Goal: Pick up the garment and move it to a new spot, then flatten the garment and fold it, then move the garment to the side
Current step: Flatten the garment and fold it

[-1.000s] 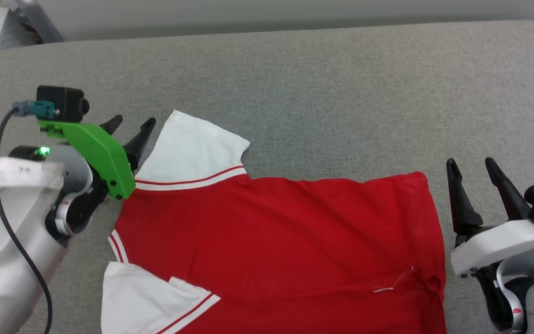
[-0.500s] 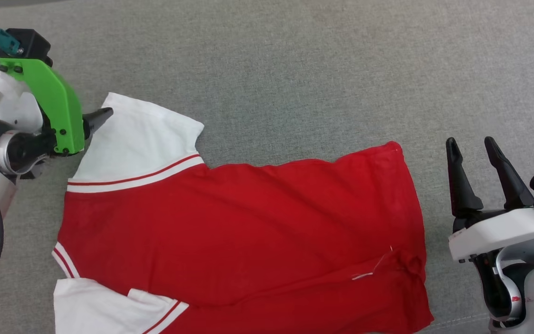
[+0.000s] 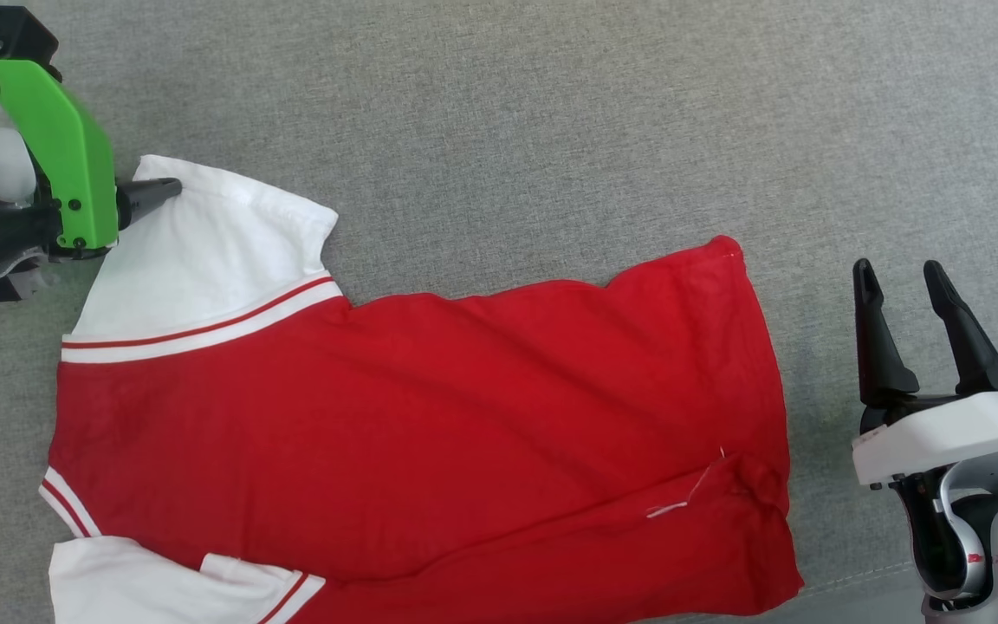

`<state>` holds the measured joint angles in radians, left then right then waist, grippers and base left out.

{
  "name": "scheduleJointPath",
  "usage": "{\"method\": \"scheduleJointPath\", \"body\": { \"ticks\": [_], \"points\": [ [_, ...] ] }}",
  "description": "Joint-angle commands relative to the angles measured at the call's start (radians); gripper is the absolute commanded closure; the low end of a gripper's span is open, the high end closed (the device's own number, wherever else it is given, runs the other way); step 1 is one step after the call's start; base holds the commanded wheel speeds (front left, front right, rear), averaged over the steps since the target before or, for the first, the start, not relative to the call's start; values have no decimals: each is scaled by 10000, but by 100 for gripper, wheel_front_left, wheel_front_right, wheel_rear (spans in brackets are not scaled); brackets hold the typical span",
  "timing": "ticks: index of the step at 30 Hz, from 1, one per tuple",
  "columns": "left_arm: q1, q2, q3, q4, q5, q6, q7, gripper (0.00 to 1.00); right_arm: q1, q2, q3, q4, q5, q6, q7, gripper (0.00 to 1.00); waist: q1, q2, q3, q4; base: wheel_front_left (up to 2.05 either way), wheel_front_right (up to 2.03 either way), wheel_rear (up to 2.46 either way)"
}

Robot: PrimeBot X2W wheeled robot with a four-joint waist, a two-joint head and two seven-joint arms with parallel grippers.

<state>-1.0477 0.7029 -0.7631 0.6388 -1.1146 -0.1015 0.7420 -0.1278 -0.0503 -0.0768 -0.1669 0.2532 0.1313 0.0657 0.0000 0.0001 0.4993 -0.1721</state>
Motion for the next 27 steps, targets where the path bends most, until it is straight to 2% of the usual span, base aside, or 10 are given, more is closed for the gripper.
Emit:
{"method": "scheduleJointPath", "body": {
  "ticks": [1,2,3,8,12,17,22,27],
  "points": [
    [567,-476,-400,263,-201,-74,323,33,-251,1,-52,37,77,-6,-35,0,0,-1,40,-27,0,0,0],
    [595,-519,-445,278,-240,-86,435,64,-265,1,-82,49,78,-6,-25,0,0,-1,41,-22,0,0,0],
    [629,-577,-471,301,-306,-98,531,100,-275,1,-132,70,82,-6,-7,0,0,-1,32,-17,0,0,0],
    [638,-762,-529,390,-345,-130,506,100,-324,1,-229,240,236,-6,279,0,0,-1,-116,49,0,0,0],
    [461,-810,-489,486,-196,-151,109,100,-444,1,-103,460,517,-6,963,0,0,-1,-380,145,0,0,0],
    [105,-862,-462,367,-7,-193,-316,100,-829,-23,67,777,528,-6,2975,0,0,-1,-773,415,0,0,0],
    [-295,-954,-487,-18,239,-222,-703,100,-1434,-456,266,863,838,-6,5094,0,0,-1,-1036,840,0,0,0],
    [-535,-981,-492,-451,393,-234,-953,100,-2055,-812,591,959,1041,-6,6705,0,0,-1,-1068,1234,0,0,0]
  ]
}}
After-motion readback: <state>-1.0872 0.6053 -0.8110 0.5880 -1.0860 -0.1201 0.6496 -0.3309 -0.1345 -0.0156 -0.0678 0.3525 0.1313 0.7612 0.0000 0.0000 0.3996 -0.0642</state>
